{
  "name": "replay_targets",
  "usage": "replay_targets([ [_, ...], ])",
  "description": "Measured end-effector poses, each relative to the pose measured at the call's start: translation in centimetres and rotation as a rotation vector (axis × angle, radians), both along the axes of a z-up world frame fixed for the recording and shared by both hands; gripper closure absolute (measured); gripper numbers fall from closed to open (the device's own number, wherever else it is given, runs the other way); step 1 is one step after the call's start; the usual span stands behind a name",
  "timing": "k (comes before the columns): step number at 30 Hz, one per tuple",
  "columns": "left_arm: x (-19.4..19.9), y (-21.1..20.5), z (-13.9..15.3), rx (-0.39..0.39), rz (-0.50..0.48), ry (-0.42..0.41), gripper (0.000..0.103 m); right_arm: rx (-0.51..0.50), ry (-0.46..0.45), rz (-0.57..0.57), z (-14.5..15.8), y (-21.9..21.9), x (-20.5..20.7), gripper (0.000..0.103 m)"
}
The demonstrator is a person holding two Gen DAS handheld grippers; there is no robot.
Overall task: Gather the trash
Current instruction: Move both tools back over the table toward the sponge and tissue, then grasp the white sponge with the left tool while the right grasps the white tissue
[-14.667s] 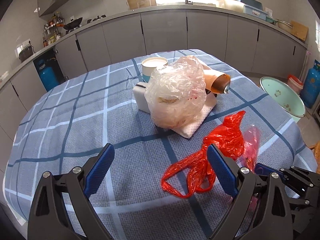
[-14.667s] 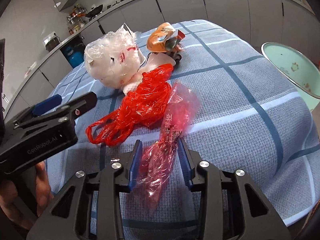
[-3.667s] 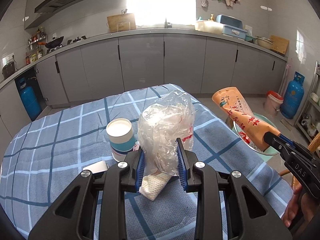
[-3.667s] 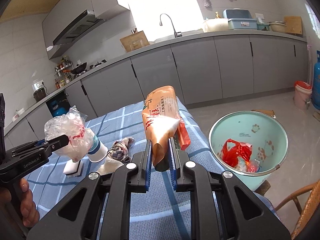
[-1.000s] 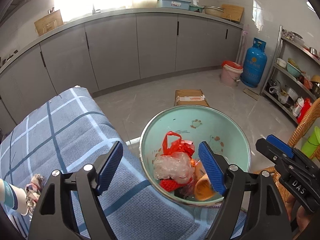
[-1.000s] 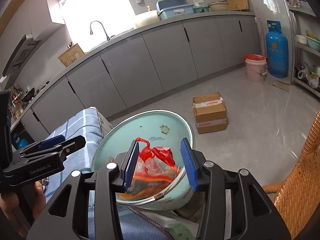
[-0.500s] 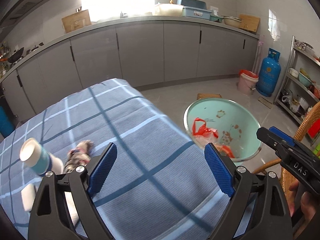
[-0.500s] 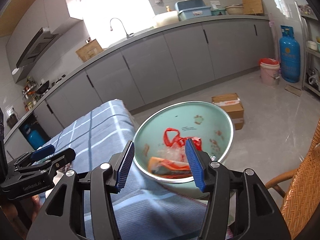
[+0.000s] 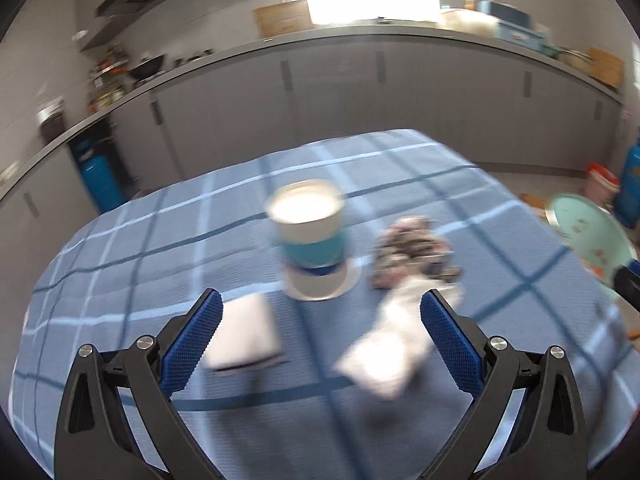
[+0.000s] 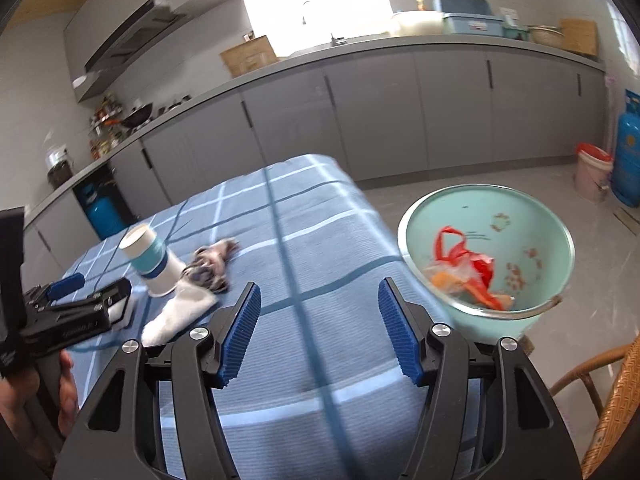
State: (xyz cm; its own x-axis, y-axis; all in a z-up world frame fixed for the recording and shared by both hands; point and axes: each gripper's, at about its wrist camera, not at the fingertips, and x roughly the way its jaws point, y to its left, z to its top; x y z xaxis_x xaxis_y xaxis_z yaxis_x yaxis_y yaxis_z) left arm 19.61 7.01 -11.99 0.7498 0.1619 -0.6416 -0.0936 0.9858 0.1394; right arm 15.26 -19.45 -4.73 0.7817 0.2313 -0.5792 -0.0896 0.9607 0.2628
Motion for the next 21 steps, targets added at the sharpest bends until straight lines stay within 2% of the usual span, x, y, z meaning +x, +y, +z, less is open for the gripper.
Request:
replay_targets([
  [5, 1.5, 5.0, -2.0, -0.055, 0.103, 0.072, 0.005, -0.039, 0.014, 0.084, -0.2, 4.6, -0.2, 0.037],
  [7, 2.1, 5.9, -2.9, -0.106, 0.097, 0.100, 0.005, -0.055, 0.017, 0.110, -0.3, 6.0, -0.3, 0.036],
  [15, 3.5, 8.1, -5.6, -0.153, 0.137, 0.172, 0.006, -0.103, 0.057, 0.164, -1.2, 10.0, 0.5, 0.034],
  [16, 3.6, 8.5, -5.7, -0.179, 0.132, 0.179, 0.007, -0.101, 0.064, 0.166, -1.3, 10.3, 0.6, 0.034],
  [17, 3.8, 8.5, -5.8, -0.197, 0.127, 0.181, 0.009, -0.099, 0.074, 0.171, -1.5, 10.9, 1.0, 0.033],
  [19, 3.6, 8.7, -6.0, -0.219, 0.105, 0.191, 0.028, -0.096, 0.088, 0.181, -1.8, 11.8, 1.6, 0.032],
  [20, 3.5, 8.7, -6.1, -0.232, 0.091, 0.196, 0.031, -0.091, 0.096, 0.189, -1.9, 12.4, 2.0, 0.032],
  [21, 3.4, 8.7, -6.1, -0.235, 0.081, 0.192, 0.040, -0.086, 0.107, 0.198, -2.1, 13.0, 2.5, 0.032],
])
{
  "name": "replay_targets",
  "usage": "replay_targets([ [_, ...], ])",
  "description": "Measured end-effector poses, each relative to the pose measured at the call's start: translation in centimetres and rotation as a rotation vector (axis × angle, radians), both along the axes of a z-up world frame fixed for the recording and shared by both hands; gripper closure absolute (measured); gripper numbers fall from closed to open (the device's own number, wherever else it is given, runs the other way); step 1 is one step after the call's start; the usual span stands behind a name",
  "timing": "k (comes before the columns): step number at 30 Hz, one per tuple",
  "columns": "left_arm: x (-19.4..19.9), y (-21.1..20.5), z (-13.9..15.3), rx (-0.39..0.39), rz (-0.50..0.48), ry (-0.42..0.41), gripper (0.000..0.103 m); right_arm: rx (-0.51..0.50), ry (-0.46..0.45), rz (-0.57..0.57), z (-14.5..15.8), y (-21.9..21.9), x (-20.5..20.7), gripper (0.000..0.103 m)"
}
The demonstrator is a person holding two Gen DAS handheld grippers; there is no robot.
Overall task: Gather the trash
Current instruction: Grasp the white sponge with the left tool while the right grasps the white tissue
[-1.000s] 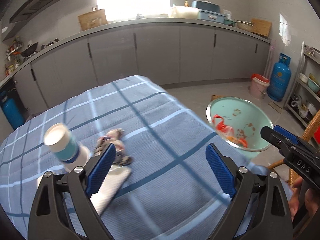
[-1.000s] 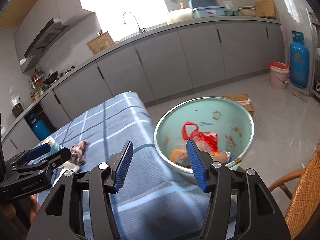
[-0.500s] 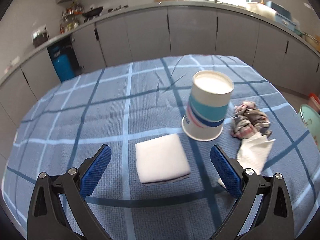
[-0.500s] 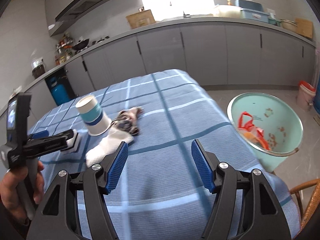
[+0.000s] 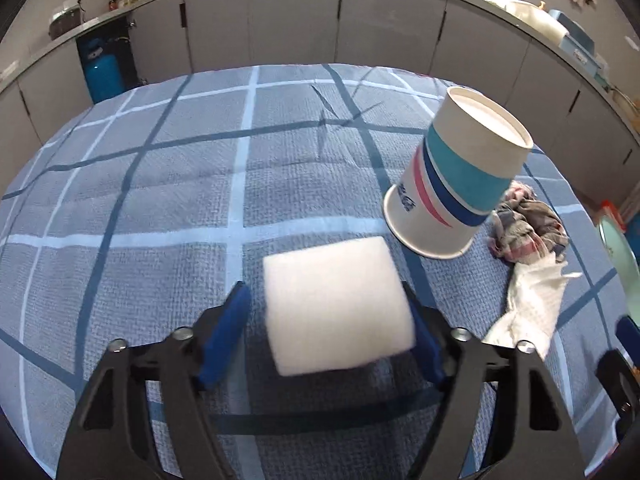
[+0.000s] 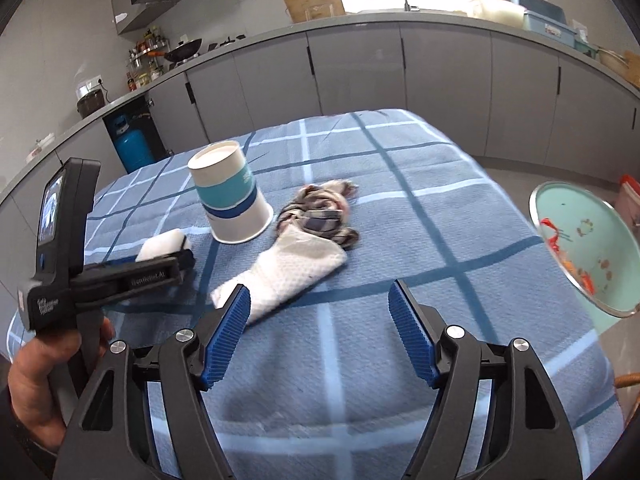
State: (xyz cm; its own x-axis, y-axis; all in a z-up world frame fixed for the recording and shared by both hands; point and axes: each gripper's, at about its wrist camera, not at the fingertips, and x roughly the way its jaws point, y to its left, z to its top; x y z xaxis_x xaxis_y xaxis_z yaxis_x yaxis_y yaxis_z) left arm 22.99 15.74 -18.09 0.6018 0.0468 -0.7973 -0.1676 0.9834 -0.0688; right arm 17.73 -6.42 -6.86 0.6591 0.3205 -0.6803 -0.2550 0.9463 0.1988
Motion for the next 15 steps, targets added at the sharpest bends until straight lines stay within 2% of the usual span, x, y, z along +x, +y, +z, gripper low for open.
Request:
replay_targets([
  [1, -0.3, -0.1, 0.1, -0.007, -0.018, -0.013, 0.045, 0.001, 0.006, 0.003, -0.1, 0.5, 0.3, 0.032],
  [3, -0.8, -0.3, 0.2, 0.009, -0.021, -0.022, 0.046, 0.006, 0.022, 0.012, -0.4, 1.7, 1.1, 0.032],
  [11, -1.7, -0.2, 0.3, 0.008, -0.011, -0.040, 0.046, -0.032, 0.077, 0.005, -2.0, 4.6, 2.6, 0.033],
  [13, -1.3, 0.0, 0.3, 0.009, -0.009, -0.042, 0.046, -0.050, 0.099, 0.013, -2.7, 4.9, 2.6, 0.041],
  [14, -1.2, 0.0, 0.3, 0.009, -0.009, -0.042, 0.046, -0.050, 0.114, 0.015, -3.1, 4.9, 2.7, 0.050],
  [15, -1.2, 0.0, 0.3, 0.009, -0.010, -0.043, 0.046, -0.045, 0.126, 0.019, -3.4, 4.8, 2.7, 0.053],
])
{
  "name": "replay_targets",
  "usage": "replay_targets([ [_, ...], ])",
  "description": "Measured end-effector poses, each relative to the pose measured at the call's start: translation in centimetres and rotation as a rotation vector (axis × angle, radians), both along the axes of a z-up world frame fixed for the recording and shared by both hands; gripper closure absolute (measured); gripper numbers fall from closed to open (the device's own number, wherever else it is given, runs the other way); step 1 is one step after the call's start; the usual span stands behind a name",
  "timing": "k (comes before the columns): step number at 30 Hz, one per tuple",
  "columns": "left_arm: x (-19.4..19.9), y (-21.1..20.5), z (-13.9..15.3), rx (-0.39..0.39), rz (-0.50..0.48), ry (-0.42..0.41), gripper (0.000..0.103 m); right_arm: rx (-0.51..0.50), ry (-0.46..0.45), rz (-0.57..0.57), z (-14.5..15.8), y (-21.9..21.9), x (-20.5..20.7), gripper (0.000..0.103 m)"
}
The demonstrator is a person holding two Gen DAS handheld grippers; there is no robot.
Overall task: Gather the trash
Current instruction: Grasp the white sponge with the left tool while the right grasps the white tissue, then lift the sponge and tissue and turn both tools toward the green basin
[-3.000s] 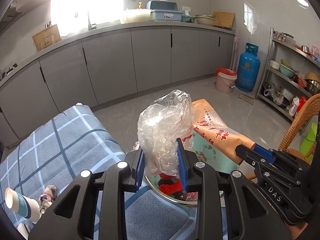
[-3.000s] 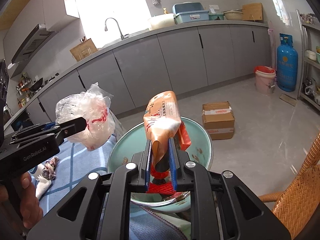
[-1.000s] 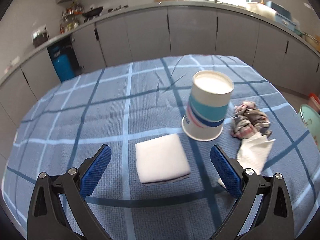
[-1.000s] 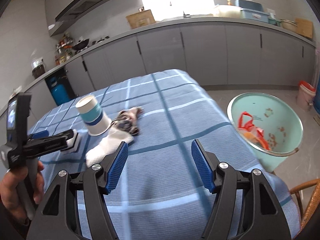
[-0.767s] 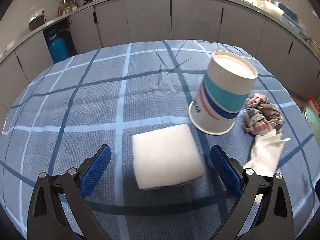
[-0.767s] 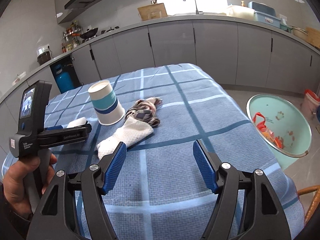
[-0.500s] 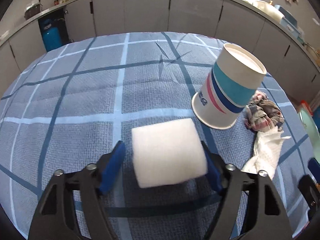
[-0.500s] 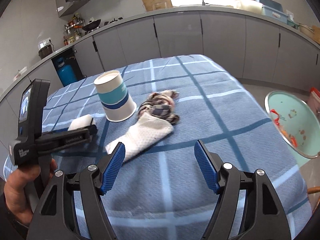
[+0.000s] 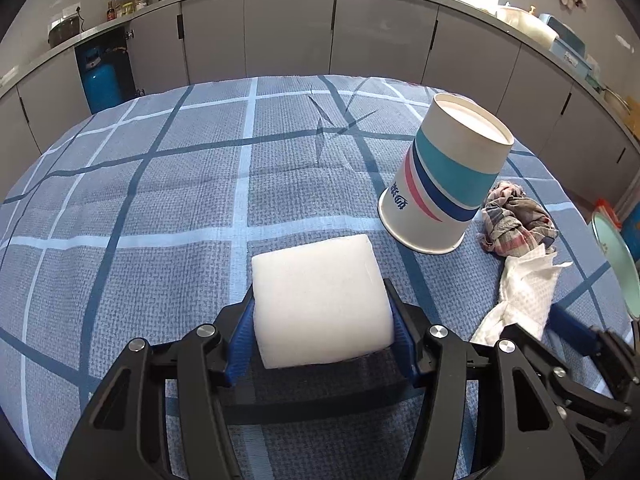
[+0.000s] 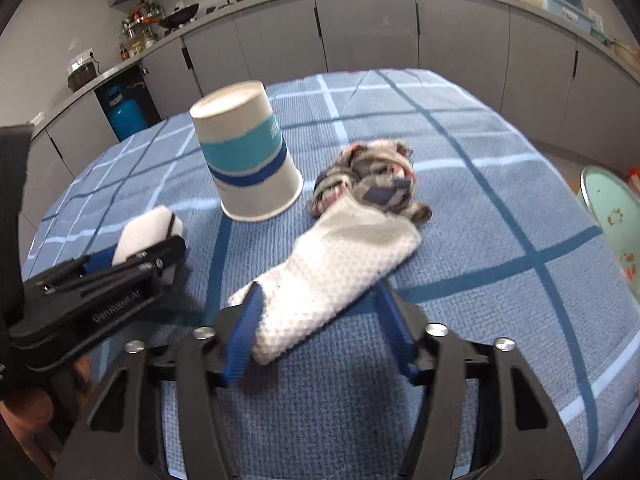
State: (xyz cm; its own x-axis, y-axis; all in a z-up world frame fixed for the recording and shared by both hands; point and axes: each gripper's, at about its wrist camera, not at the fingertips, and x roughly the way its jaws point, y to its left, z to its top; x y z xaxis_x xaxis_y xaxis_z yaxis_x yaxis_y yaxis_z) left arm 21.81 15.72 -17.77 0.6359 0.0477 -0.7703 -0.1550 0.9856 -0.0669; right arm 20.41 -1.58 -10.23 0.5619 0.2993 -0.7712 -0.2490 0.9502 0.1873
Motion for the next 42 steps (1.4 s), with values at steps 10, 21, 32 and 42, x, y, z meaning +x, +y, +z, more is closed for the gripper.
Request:
replay_targets([
  [10, -0.3, -0.3, 0.2, 0.021, -0.004, -0.015, 0.046, 0.006, -0.029, 0.041, 0.3, -0.2, -1.8, 0.078],
  [21, -0.6, -1.1, 0.6, 0.071, -0.004, -0.036, 0.046, 0.018, -0.087, 0.059, 1.6, -1.7, -4.3, 0.081],
  [32, -1.3, -1.2, 1.1, 0.096, 0.010, -0.073, 0.046, 0.048, -0.148, 0.041, 3.4, -4.5, -6.2, 0.081],
  [42, -3.1, -2.3, 1.4, 0.080, 0.013, -0.052, 0.046, 0.055, -0.168, 0.017, 4.1, -6.8, -7.2, 0.081],
])
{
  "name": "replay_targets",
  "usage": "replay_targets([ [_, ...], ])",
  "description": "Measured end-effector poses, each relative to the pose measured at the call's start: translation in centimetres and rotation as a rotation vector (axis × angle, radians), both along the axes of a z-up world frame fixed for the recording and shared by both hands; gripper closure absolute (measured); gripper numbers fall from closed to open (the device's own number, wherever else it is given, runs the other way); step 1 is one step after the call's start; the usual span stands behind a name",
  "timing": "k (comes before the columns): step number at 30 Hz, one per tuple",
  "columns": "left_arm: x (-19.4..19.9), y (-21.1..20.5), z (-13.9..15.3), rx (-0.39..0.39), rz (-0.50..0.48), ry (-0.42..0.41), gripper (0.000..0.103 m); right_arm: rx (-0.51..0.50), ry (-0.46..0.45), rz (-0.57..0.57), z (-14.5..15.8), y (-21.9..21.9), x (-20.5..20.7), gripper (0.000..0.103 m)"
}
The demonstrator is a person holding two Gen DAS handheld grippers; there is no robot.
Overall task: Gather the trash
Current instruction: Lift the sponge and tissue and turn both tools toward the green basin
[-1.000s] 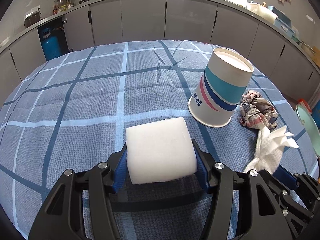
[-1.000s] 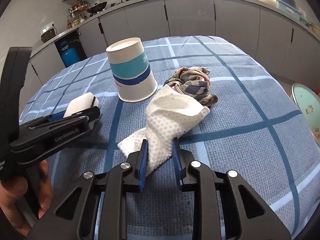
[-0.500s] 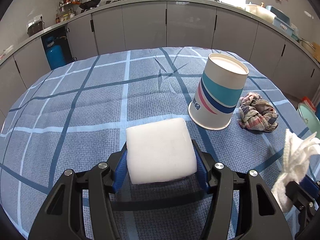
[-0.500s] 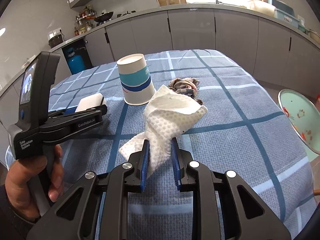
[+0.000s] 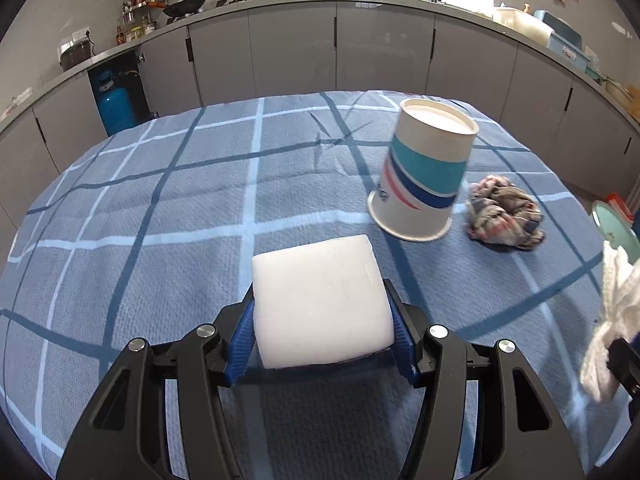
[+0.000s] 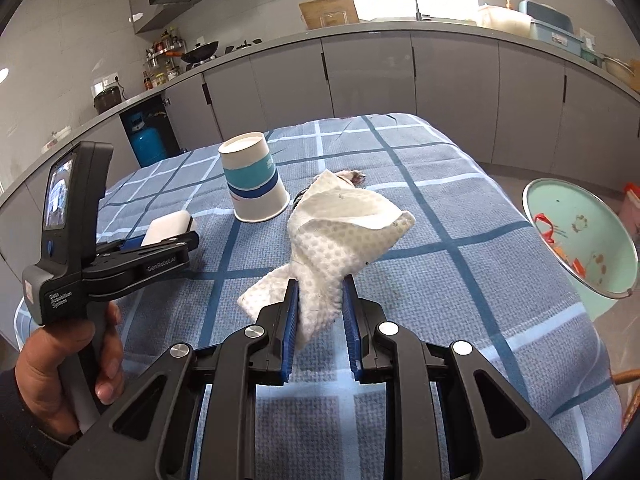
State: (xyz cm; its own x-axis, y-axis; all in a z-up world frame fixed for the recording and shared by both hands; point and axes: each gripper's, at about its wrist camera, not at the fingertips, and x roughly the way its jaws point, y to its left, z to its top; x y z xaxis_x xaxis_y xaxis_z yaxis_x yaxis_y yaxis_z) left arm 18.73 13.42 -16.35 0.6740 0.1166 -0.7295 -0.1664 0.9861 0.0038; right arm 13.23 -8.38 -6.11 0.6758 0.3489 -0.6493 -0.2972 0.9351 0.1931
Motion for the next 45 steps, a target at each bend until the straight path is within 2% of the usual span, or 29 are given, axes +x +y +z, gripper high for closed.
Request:
replay_targets([
  [9, -2.4, -4.3, 3.7, 0.030, -0.094, -0.069, 0.046, 0.030, -0.026, -0.039, 1.2, -2.3, -0.7, 0.081],
  [18, -3.2, -7.2, 5.5, 0.035, -0.158, -0.087, 0.046, 0.050, -0.043, -0.072, 1.8, -4.6, -1.7, 0.081],
  [27, -3.1, -10.2, 6.3, 0.038, -0.226, -0.095, 0.046, 0.065, -0.053, -0.130, 2.1, -7.4, -1.8, 0.081],
  [45, 0.0, -18.6, 7.1, 0.043, -0.399, -0.116, 0.046, 0.070, -0.045, -0.309, 1.6, -15.4, -0.8, 0.080],
])
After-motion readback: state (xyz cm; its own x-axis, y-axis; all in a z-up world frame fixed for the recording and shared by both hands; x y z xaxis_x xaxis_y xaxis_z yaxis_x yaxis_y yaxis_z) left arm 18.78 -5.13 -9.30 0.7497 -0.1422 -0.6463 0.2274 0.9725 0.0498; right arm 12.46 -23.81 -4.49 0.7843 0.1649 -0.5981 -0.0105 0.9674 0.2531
